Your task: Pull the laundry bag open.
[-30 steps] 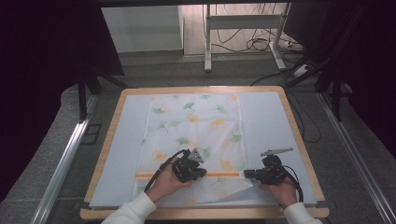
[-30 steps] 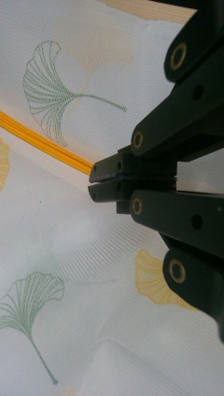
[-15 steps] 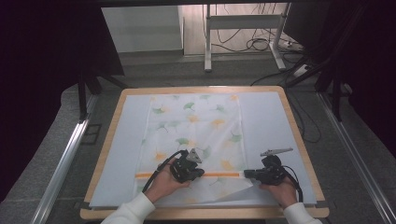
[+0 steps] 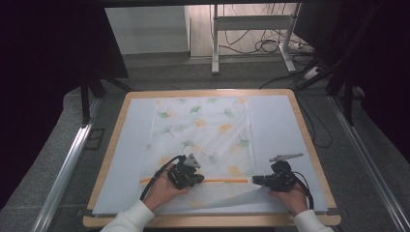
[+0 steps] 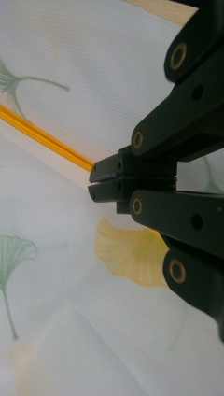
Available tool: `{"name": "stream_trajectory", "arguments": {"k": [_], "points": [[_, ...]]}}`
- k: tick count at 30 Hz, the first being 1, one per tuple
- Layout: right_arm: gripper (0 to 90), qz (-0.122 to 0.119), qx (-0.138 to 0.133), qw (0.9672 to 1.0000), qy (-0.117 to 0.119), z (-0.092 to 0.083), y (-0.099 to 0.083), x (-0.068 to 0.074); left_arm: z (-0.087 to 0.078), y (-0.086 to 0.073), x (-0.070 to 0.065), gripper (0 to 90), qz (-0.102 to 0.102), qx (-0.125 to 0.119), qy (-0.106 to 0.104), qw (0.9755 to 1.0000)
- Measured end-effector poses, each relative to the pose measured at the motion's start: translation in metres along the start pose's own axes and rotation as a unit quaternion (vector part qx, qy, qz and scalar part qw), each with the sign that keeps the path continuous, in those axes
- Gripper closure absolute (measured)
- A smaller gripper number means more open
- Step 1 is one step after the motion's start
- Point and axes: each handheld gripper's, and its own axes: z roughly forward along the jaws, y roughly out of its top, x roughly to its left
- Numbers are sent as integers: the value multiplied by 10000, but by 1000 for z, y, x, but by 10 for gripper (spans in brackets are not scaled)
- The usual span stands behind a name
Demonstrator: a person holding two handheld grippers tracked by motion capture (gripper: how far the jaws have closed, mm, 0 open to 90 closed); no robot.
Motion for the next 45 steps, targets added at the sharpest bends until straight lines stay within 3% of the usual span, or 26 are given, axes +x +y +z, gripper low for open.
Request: {"name": "stream_trajectory", "arguments": {"k": [25, 45], "points": [[900, 2, -7, 10000, 7, 0, 0, 0, -15, -20, 8, 900, -173, 8, 140, 9998], [900, -4, -15, 10000, 1, 0, 0, 0, -35, -45, 23, 900, -426, -9, 322, 9986]]}}
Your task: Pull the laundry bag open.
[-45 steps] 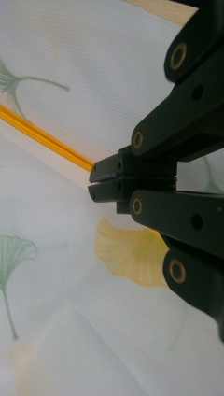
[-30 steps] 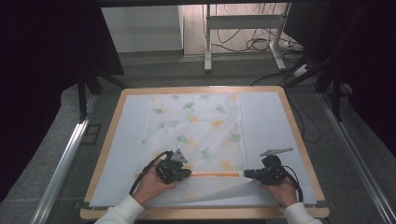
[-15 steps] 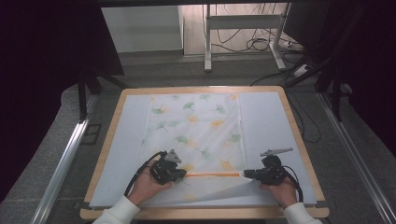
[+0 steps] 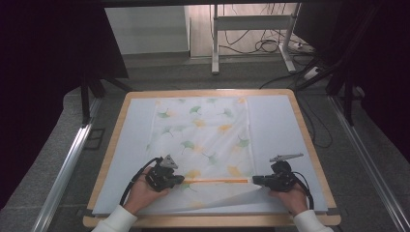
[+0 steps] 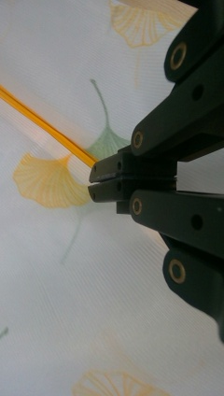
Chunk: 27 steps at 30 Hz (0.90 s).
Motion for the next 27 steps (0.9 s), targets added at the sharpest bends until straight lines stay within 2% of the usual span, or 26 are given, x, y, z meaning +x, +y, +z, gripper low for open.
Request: {"name": "stream_trajectory", "arguments": {"k": [6, 17, 27], "points": [[900, 1, 2, 10000, 3, 0, 0, 0, -5, -7, 5, 900, -108, -24, 39, 9999], [900, -27, -8, 10000, -5, 0, 0, 0, -12, -16, 10, 900, -181, -5, 190, 9997], [900, -33, -7, 10000, 0, 0, 0, 0, -21, -26, 20, 900, -318, -27, 223, 9992]]}}
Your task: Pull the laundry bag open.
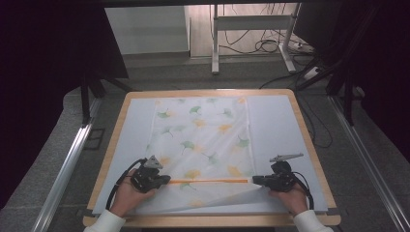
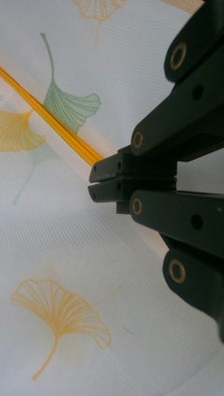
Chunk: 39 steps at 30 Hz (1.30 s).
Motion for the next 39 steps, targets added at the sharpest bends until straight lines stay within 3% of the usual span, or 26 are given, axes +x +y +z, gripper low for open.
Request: {"name": "stream_trajectory", "arguments": {"k": [18, 39], "points": [[899, -12, 11, 10000, -3, 0, 0, 0, -13, -17, 15, 900, -233, -47, 139, 9996], [900, -5, 6, 10000, 8, 0, 0, 0, -21, -26, 24, 900, -353, -13, 200, 9992]]}}
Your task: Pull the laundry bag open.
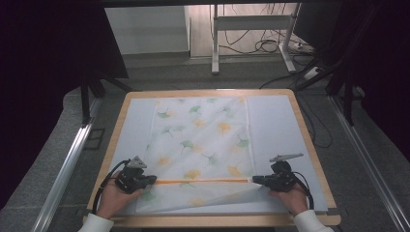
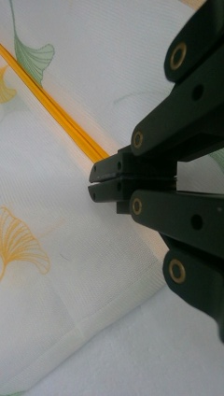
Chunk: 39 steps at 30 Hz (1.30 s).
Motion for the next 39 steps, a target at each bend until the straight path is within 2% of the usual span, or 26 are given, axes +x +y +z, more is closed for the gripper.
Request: {"name": "stream_trajectory", "arguments": {"k": [21, 25, 31, 36, 38, 39], "points": [[900, -16, 18, 10000, -25, 0, 0, 1, -14, -17, 15, 900, -228, -67, 193, 9995], [900, -16, 17, 10000, -25, 0, 0, 1, -16, -21, 19, 900, -333, -119, 152, 9993], [900, -16, 6, 10000, -40, 0, 0, 1, -17, -21, 20, 900, -318, -119, 132, 9993], [900, -11, 5, 10000, -41, 0, 0, 1, -18, -22, 23, 900, -392, -157, 85, 9991], [900, -12, 15, 10000, -34, 0, 0, 1, -20, -24, 24, 900, -404, -165, 123, 9990], [900, -8, 16, 10000, -34, 0, 0, 1, -22, -26, 25, 900, -423, -120, 242, 9987]]}}
